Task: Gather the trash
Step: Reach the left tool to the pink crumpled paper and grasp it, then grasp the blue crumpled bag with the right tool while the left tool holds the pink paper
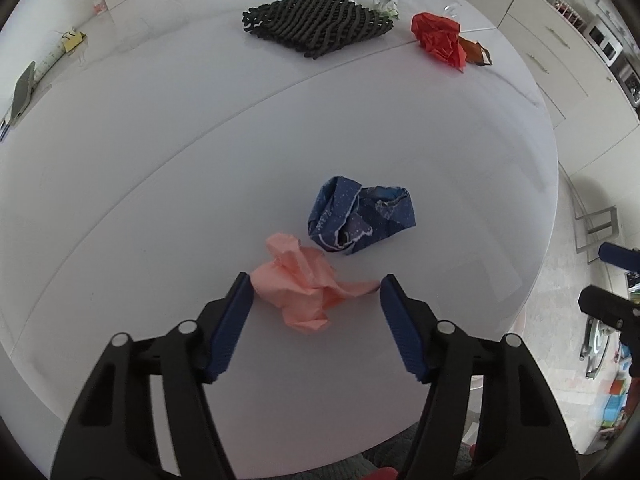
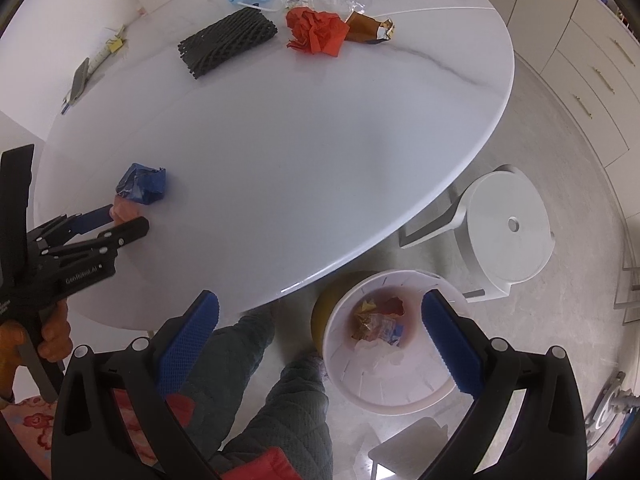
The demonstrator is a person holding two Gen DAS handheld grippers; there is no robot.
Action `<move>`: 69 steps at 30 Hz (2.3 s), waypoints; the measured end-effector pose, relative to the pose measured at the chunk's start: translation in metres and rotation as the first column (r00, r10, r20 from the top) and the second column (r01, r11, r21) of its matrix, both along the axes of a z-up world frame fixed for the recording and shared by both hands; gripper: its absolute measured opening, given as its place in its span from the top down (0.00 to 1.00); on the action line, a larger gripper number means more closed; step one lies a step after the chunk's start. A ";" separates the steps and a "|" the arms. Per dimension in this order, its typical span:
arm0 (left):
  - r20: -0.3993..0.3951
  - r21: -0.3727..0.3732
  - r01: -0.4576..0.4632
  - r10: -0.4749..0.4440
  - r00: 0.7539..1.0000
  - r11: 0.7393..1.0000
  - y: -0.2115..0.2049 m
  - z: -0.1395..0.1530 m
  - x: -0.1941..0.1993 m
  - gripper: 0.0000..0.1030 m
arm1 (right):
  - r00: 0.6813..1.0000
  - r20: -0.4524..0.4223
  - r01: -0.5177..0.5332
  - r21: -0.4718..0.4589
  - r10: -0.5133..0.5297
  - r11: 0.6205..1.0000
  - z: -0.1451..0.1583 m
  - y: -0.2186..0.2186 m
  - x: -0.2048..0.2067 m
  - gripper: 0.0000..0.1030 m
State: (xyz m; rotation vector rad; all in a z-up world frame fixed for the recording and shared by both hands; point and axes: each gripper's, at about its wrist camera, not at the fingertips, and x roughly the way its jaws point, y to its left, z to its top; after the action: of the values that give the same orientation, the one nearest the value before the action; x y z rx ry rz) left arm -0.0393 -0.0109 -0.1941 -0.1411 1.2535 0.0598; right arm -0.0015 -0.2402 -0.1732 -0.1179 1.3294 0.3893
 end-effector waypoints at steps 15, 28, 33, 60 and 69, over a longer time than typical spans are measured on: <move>-0.022 -0.053 -0.013 0.012 1.000 0.999 0.035 0.003 -0.002 0.83 | 1.000 -0.014 0.018 0.028 -0.018 0.999 -0.003 0.012 -0.006 0.02; 0.032 -0.109 0.024 -0.021 0.999 0.994 0.082 0.049 -0.011 0.23 | 0.999 -0.037 0.005 0.013 -0.005 1.000 -0.008 0.047 0.004 0.02; 0.048 -0.115 0.019 -0.014 0.999 0.993 0.104 0.053 -0.011 0.23 | 0.999 -0.041 -0.019 0.000 0.019 1.000 -0.011 0.065 0.008 0.02; -0.031 0.041 -0.106 0.107 0.994 0.994 0.096 0.025 0.010 0.67 | 0.974 0.103 -0.205 0.018 0.202 0.979 0.006 0.155 0.037 0.02; 0.008 0.046 -0.065 0.064 0.998 0.997 0.103 0.045 0.025 0.67 | 0.966 0.048 -0.249 -0.098 0.255 0.963 -0.033 0.211 0.058 0.46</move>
State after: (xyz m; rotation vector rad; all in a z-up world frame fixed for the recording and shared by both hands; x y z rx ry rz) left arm -0.0143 0.0916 -0.1486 -0.1413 1.2403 0.1443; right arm 0.0563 -0.0291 -0.2064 -0.3760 1.2756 0.5359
